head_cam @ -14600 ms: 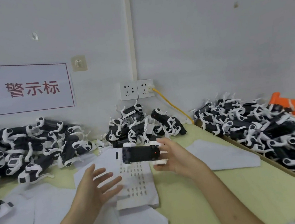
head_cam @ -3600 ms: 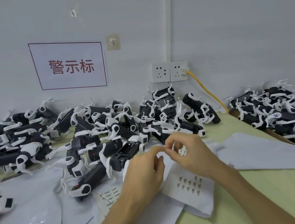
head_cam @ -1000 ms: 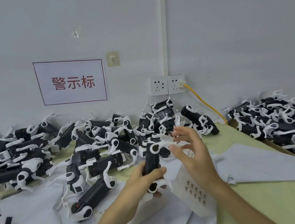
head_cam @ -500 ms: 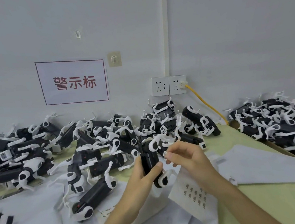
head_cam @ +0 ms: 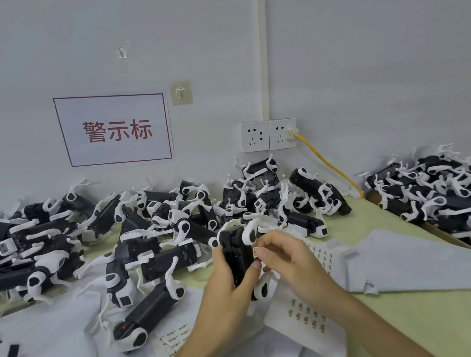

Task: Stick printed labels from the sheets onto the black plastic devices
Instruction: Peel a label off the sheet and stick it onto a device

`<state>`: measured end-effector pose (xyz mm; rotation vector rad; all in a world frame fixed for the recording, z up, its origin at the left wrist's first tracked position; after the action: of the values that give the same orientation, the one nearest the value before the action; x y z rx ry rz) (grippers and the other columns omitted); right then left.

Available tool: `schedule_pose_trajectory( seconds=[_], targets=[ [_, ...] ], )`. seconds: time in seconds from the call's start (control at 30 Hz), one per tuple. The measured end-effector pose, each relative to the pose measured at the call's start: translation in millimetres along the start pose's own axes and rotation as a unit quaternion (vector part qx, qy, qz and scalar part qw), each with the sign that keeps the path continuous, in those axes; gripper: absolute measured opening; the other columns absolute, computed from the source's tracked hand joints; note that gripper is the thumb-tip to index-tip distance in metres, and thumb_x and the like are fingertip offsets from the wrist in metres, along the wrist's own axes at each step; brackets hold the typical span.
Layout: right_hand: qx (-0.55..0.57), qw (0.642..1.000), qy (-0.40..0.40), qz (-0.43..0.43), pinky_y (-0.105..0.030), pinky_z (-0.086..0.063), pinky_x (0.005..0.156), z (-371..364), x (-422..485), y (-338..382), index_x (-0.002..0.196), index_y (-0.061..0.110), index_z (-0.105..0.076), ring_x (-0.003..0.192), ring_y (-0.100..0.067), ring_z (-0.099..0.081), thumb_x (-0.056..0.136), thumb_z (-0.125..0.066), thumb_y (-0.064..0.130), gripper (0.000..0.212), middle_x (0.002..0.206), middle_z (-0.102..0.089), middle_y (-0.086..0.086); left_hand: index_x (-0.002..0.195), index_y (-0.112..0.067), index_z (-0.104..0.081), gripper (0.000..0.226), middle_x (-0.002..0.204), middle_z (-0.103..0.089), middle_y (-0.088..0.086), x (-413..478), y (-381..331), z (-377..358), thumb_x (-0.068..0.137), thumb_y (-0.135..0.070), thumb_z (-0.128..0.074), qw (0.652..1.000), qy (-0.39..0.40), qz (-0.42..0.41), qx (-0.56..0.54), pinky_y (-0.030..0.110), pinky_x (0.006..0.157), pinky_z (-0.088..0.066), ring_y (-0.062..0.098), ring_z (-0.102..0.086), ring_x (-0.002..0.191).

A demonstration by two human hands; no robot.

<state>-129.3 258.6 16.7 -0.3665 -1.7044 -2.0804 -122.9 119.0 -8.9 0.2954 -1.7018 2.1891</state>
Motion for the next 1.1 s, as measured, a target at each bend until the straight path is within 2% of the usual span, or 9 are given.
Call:
schedule_pose_trajectory(
  seconds=[0.13, 0.3, 0.47, 0.7, 0.9, 1.0, 1.1],
  targets=[
    [0.000, 1.000, -0.003, 0.003, -0.041, -0.056, 0.080, -1.6, 0.3, 0.0, 0.093, 0.014, -0.067, 0.078, -0.009, -0.062, 0.094, -0.059, 0.026, 0.014, 0.079, -0.064, 0.007, 0.112, -0.030, -0.046, 0.022, 0.090, -0.068, -0.020, 0.5, 0.8, -1.4, 0.099, -0.039, -0.062, 1.000, 0.001, 0.001, 0.012, 0.026, 0.073, -0.053, 0.001, -0.064, 0.078],
    [-0.006, 1.000, 0.000, 0.014, -0.019, -0.052, 0.068, -2.6, -0.8, 0.6, 0.090, 0.018, -0.065, 0.070, -0.001, -0.061, 0.096, -0.058, 0.023, 0.010, 0.073, -0.062, 0.013, 0.111, -0.033, -0.044, 0.037, 0.090, -0.067, -0.016, -1.5, -2.0, -1.3, 0.086, -0.057, -0.057, 1.000, 0.002, -0.002, 0.024, 0.036, 0.075, -0.055, 0.006, -0.064, 0.078],
    [-0.006, 1.000, 0.001, 0.012, -0.016, -0.049, 0.066, -3.2, -0.5, 1.0, 0.079, 0.037, -0.064, 0.068, -0.001, -0.056, 0.093, -0.058, 0.030, 0.016, 0.070, -0.058, 0.016, 0.111, -0.035, -0.043, 0.050, 0.093, -0.067, -0.018, -2.1, -4.4, -2.0, 0.075, -0.069, -0.054, 1.000, 0.004, -0.009, 0.026, 0.038, 0.078, -0.056, 0.006, -0.065, 0.082],
    [0.006, 1.000, 0.002, 0.001, -0.024, -0.056, 0.069, -3.1, -0.7, -1.2, 0.082, 0.034, -0.065, 0.073, -0.007, -0.060, 0.093, -0.057, 0.030, 0.014, 0.074, -0.059, 0.009, 0.103, -0.043, -0.040, 0.036, 0.091, -0.068, -0.020, -1.7, -3.1, -1.3, 0.078, -0.066, -0.053, 0.999, -0.001, -0.013, 0.033, 0.029, 0.071, -0.052, 0.004, -0.064, 0.081],
    [0.017, 1.000, 0.006, -0.010, -0.028, -0.057, 0.071, -3.6, -1.7, 0.6, 0.082, 0.032, -0.066, 0.074, -0.008, -0.063, 0.093, -0.058, 0.030, 0.014, 0.075, -0.062, 0.009, 0.108, -0.037, -0.042, 0.034, 0.093, -0.069, -0.017, -1.7, -3.1, -0.4, 0.085, -0.058, -0.055, 0.999, -0.002, -0.013, 0.030, 0.033, 0.075, -0.054, 0.005, -0.065, 0.082],
    [0.029, 0.999, 0.001, -0.023, -0.037, -0.057, 0.080, -3.2, -1.6, 0.6, 0.086, 0.026, -0.068, 0.077, -0.011, -0.062, 0.096, -0.061, 0.027, 0.012, 0.076, -0.063, 0.008, 0.109, -0.034, -0.043, 0.030, 0.094, -0.069, -0.019, -1.5, -3.7, -1.0, 0.090, -0.051, -0.057, 1.000, 0.002, -0.013, 0.023, 0.031, 0.074, -0.054, 0.003, -0.066, 0.082],
    [0.043, 0.998, 0.006, -0.039, -0.046, -0.056, 0.086, -3.5, -2.0, -0.4, 0.090, 0.015, -0.068, 0.078, -0.013, -0.064, 0.098, -0.062, 0.020, 0.012, 0.078, -0.065, 0.007, 0.111, -0.032, -0.045, 0.035, 0.092, -0.070, -0.018, -1.0, -2.9, -0.4, 0.087, -0.054, -0.057, 1.000, -0.003, 0.003, 0.013, 0.034, 0.077, -0.056, 0.004, -0.066, 0.083]
  ],
)
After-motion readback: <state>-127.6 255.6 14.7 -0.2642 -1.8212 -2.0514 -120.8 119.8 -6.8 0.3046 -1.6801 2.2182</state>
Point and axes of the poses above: each hand's wrist, its own x-axis towards the middle knuckle, its own z-axis out of the back of the hand, y = z × x, the point moved 7 cm from there along x, towards the middle knuckle
